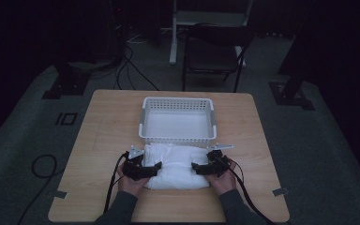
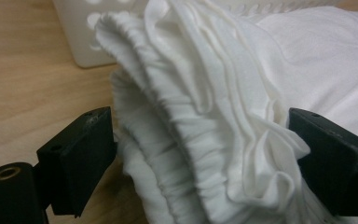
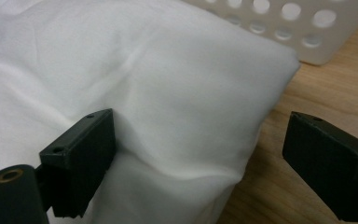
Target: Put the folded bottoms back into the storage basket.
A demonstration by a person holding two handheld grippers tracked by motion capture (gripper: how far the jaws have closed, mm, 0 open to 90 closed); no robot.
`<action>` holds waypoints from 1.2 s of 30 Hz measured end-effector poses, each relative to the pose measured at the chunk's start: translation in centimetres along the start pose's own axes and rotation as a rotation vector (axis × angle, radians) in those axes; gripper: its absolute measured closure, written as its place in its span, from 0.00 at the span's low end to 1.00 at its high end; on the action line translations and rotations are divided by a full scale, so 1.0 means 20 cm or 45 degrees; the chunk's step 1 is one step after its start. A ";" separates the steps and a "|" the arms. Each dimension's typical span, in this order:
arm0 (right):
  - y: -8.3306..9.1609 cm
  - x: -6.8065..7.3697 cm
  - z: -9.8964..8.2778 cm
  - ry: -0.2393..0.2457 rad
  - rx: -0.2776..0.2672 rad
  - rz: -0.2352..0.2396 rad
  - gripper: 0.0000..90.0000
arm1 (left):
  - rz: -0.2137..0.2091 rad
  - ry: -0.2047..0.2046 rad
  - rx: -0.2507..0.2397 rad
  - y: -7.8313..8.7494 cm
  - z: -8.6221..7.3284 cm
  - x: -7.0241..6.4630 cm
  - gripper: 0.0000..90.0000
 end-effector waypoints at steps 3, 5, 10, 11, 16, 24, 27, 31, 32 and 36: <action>-0.01 -0.02 0.00 -0.026 -0.001 0.047 0.10 | -0.061 0.080 0.021 -0.01 -0.01 0.03 0.10; -0.02 -0.03 -0.01 -0.063 -0.003 0.081 0.11 | -0.063 0.077 0.021 -0.02 -0.01 0.03 0.10; -0.03 -0.04 -0.01 -0.078 -0.006 0.110 0.11 | -0.080 0.061 0.021 -0.02 -0.01 0.03 0.10; -0.03 -0.05 -0.01 -0.074 -0.007 0.119 0.11 | -0.084 0.057 0.023 -0.02 0.00 0.03 0.10; -0.03 -0.05 -0.01 -0.077 -0.007 0.187 0.24 | -0.084 0.058 0.028 -0.02 0.00 0.03 0.10; -0.04 -0.06 -0.01 -0.115 0.003 0.307 0.44 | -0.140 0.100 0.031 -0.02 -0.01 0.02 0.25; -0.04 -0.06 0.00 -0.103 0.004 0.318 0.50 | -0.141 0.087 0.019 -0.01 -0.01 0.01 0.33; -0.02 -0.04 0.00 -0.054 -0.012 0.294 0.62 | -0.106 0.040 0.015 0.01 0.00 -0.03 0.45; -0.02 -0.03 0.00 -0.043 -0.017 0.286 0.65 | -0.095 0.026 0.010 0.01 0.00 -0.04 0.48; 0.00 -0.01 0.00 0.000 -0.042 0.247 0.72 | -0.051 -0.025 -0.005 0.03 0.00 -0.07 0.56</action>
Point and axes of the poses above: each handheld gripper's, and its own axes: y roughly backward along the jaws, z roughly out of its top, x roughly to its left, the point moved 2 cm from there along -y, roughly forward along the jaws, and after that the axes turned 1 degree about y, right-handed, at the moved point
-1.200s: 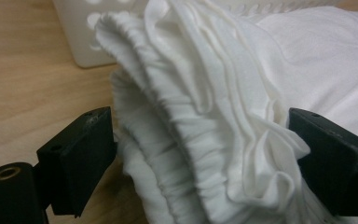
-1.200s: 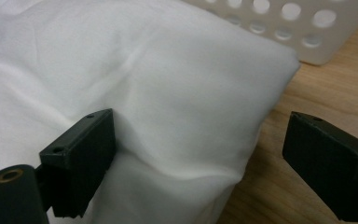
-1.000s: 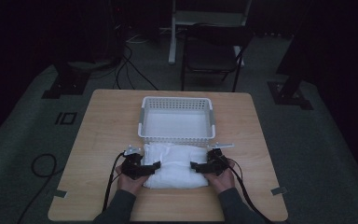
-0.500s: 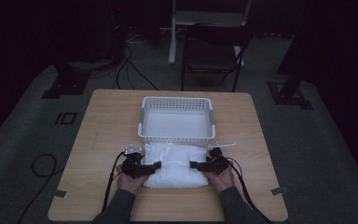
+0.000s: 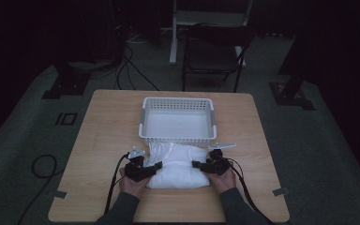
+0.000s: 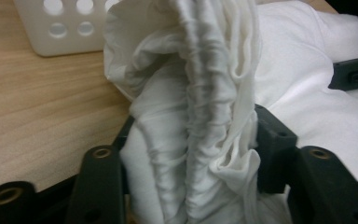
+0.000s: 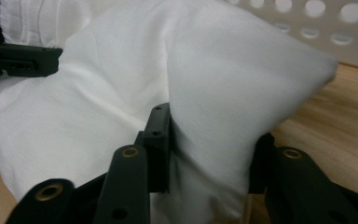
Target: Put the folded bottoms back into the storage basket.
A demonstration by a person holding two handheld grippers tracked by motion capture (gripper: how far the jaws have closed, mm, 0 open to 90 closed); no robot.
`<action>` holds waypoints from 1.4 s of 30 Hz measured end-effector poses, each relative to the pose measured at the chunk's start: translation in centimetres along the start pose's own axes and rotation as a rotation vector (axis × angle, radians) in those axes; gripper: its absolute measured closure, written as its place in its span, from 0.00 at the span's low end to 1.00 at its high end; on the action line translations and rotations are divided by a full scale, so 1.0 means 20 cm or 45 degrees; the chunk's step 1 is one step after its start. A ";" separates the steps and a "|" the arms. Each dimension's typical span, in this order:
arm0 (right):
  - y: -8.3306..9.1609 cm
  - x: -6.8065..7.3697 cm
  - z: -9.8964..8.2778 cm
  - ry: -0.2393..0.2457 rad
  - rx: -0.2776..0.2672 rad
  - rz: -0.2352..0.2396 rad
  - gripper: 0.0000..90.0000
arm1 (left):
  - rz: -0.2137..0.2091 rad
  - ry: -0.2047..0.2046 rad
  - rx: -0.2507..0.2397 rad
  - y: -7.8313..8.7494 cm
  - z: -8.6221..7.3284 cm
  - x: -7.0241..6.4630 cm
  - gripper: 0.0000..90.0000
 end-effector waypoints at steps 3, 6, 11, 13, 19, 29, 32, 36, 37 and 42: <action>0.01 0.02 0.00 0.044 -0.014 -0.039 0.74 | 0.036 -0.036 -0.007 0.01 0.00 -0.02 0.59; 0.02 0.04 0.01 0.066 -0.023 -0.060 0.75 | 0.061 -0.051 -0.016 0.02 0.00 -0.04 0.60; 0.05 0.07 0.01 0.095 -0.035 -0.080 0.76 | 0.085 -0.087 -0.021 0.04 0.00 -0.06 0.60; 0.06 0.08 0.01 0.111 -0.042 -0.093 0.76 | 0.092 -0.094 -0.026 0.05 0.00 -0.07 0.60; 0.08 0.12 0.02 0.138 -0.056 -0.101 0.76 | 0.136 -0.130 -0.052 0.08 0.00 -0.10 0.61; 0.10 0.17 0.03 0.176 -0.066 -0.106 0.76 | 0.181 -0.176 -0.092 0.14 0.00 -0.12 0.62; 0.11 0.17 0.03 0.177 -0.073 -0.105 0.77 | 0.181 -0.175 -0.106 0.15 0.00 -0.13 0.62; 0.12 0.18 0.04 0.179 -0.084 -0.102 0.77 | 0.179 -0.175 -0.116 0.16 0.01 -0.13 0.62; 0.12 0.18 0.04 0.181 -0.087 -0.104 0.77 | 0.179 -0.168 -0.122 0.17 0.01 -0.13 0.62; 0.14 0.19 0.05 0.198 -0.099 -0.109 0.77 | 0.170 -0.166 -0.136 0.19 0.02 -0.13 0.62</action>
Point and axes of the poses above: each handheld gripper's, and its own axes: y roughly backward along the jaws, z roughly out of its top, x roughly to its left, the point moved 2 cm from there along -y, roughly forward along the jaws, and after that the axes turned 1 degree about y, right-handed, at the moved point
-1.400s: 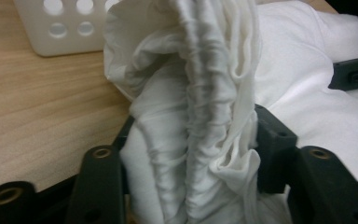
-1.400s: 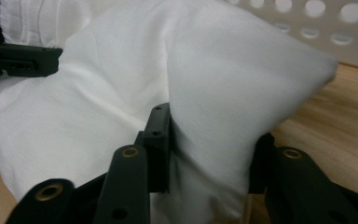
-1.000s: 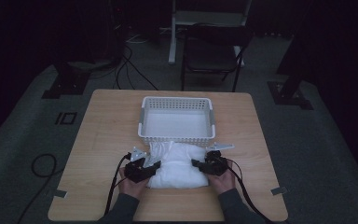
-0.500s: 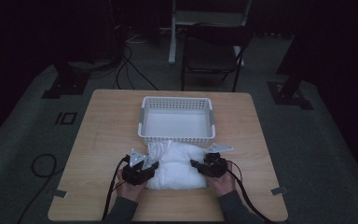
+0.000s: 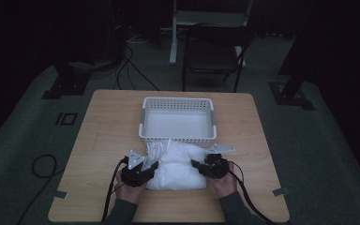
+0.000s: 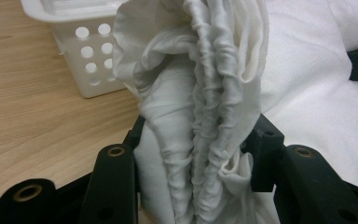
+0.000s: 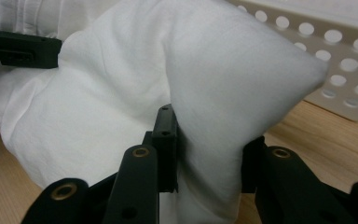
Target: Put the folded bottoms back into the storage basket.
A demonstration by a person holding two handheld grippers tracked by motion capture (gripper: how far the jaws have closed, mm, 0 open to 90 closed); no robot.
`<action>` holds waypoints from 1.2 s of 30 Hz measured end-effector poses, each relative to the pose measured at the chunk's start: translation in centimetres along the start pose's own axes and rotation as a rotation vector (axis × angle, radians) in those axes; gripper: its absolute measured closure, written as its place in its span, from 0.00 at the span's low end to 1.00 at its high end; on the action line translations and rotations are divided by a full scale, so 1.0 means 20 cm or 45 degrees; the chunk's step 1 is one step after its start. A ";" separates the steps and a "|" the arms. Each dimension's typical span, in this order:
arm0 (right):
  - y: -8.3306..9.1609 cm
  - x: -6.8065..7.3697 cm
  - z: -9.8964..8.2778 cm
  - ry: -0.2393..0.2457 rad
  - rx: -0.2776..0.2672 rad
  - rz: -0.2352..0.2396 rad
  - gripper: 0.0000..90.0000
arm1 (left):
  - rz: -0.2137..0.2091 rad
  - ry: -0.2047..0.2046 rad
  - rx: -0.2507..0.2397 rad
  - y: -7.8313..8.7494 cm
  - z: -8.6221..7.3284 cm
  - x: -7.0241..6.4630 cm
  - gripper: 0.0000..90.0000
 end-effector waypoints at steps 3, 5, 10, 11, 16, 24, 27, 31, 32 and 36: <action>0.01 0.01 0.01 0.002 -0.009 0.002 0.77 | -0.001 -0.003 -0.016 0.01 0.01 0.00 0.62; 0.02 0.01 0.01 0.003 -0.010 0.001 0.77 | -0.004 -0.003 -0.020 0.02 0.01 -0.01 0.62; 0.04 0.01 0.03 0.016 -0.024 -0.007 0.77 | -0.007 -0.004 -0.036 0.03 0.03 -0.01 0.63; 0.04 0.01 0.03 0.016 -0.024 -0.007 0.77 | -0.007 -0.004 -0.036 0.03 0.03 -0.01 0.63; 0.06 0.01 0.04 0.019 -0.031 -0.009 0.77 | -0.011 -0.020 -0.047 0.04 0.05 -0.02 0.63; 0.09 0.01 0.07 0.029 -0.055 -0.017 0.77 | -0.031 -0.034 -0.061 0.06 0.09 -0.03 0.63; 0.10 0.01 0.08 0.034 -0.063 -0.018 0.77 | -0.034 -0.039 -0.066 0.07 0.10 -0.03 0.63; 0.12 0.01 0.09 0.031 -0.075 -0.022 0.77 | -0.040 -0.047 -0.072 0.07 0.13 -0.03 0.63; 0.12 0.01 0.10 0.032 -0.079 -0.023 0.77 | -0.040 -0.049 -0.075 0.07 0.13 -0.03 0.63; 0.13 0.01 0.11 0.031 -0.086 -0.027 0.77 | -0.050 -0.051 -0.079 0.08 0.16 -0.02 0.64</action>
Point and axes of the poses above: each handheld gripper's, and its own axes: y roughly backward along the jaws, z roughly out of its top, x roughly to its left, the point moved 2 cm from there along -y, roughly forward along the jaws, and after that the axes turned 1 degree about y, right-handed, at the moved point
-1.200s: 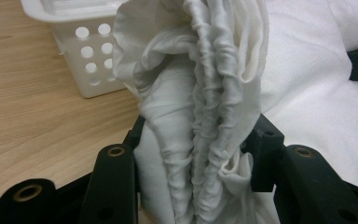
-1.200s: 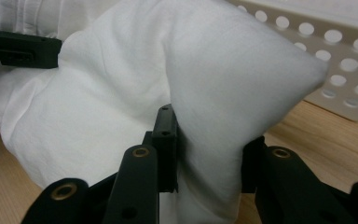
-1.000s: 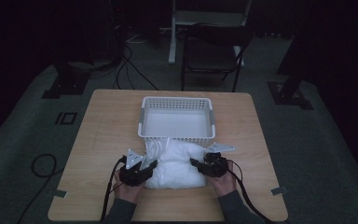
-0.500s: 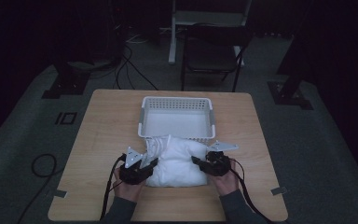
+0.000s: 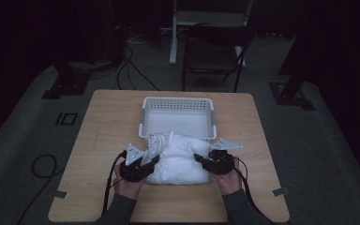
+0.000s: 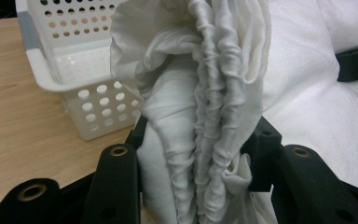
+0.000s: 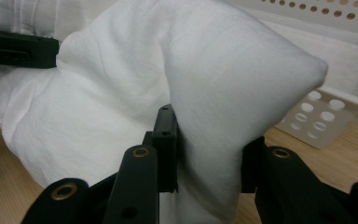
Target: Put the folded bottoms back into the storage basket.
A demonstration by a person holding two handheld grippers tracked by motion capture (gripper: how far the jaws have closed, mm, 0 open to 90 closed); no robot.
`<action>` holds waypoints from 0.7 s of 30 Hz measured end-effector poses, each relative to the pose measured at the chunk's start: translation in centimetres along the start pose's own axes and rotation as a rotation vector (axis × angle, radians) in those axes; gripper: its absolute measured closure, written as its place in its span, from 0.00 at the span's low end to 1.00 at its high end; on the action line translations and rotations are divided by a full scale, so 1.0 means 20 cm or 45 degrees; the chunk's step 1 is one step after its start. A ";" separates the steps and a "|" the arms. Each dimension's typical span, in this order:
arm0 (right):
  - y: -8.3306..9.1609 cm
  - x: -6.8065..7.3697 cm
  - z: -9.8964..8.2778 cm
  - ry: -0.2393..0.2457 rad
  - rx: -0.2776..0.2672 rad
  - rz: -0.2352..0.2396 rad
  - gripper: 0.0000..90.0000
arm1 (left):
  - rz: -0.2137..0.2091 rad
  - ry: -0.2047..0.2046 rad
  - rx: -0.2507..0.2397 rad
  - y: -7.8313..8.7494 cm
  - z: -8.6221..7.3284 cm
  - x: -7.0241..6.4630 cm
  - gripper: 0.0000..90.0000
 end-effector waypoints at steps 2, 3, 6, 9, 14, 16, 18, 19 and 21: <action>0.00 0.00 0.01 0.001 -0.009 -0.001 0.77 | -0.001 -0.007 -0.004 0.00 0.02 0.00 0.64; 0.01 0.00 0.01 0.003 -0.011 -0.001 0.77 | 0.000 -0.010 -0.004 0.01 0.02 0.00 0.64; 0.01 0.00 0.03 0.007 -0.016 -0.005 0.77 | -0.002 -0.027 -0.005 0.01 0.05 0.00 0.64; 0.02 0.00 0.05 0.012 -0.019 -0.009 0.77 | -0.002 -0.031 -0.016 0.02 0.07 0.00 0.64; 0.03 -0.01 0.08 0.018 -0.022 -0.018 0.77 | -0.003 -0.038 -0.023 0.02 0.10 0.00 0.64; 0.04 -0.01 0.09 0.017 -0.021 -0.022 0.77 | -0.003 -0.036 -0.027 0.02 0.11 0.00 0.64; 0.04 -0.01 0.10 0.023 -0.023 -0.027 0.77 | -0.003 -0.035 -0.028 0.02 0.12 0.01 0.64; 0.04 -0.01 0.10 0.022 -0.024 -0.027 0.77 | -0.006 -0.036 -0.030 0.02 0.12 0.01 0.64; 0.04 -0.01 0.11 0.024 -0.025 -0.029 0.77 | -0.006 -0.034 -0.030 0.02 0.13 0.01 0.64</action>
Point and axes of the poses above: each handheld gripper's, and its own axes: y roughly backward along the jaws, z roughly out of its top, x roughly to its left, the point moved 2 cm from there along -y, roughly forward along the jaws, and after that the axes turned 1 degree about y, right-handed, at the moved point
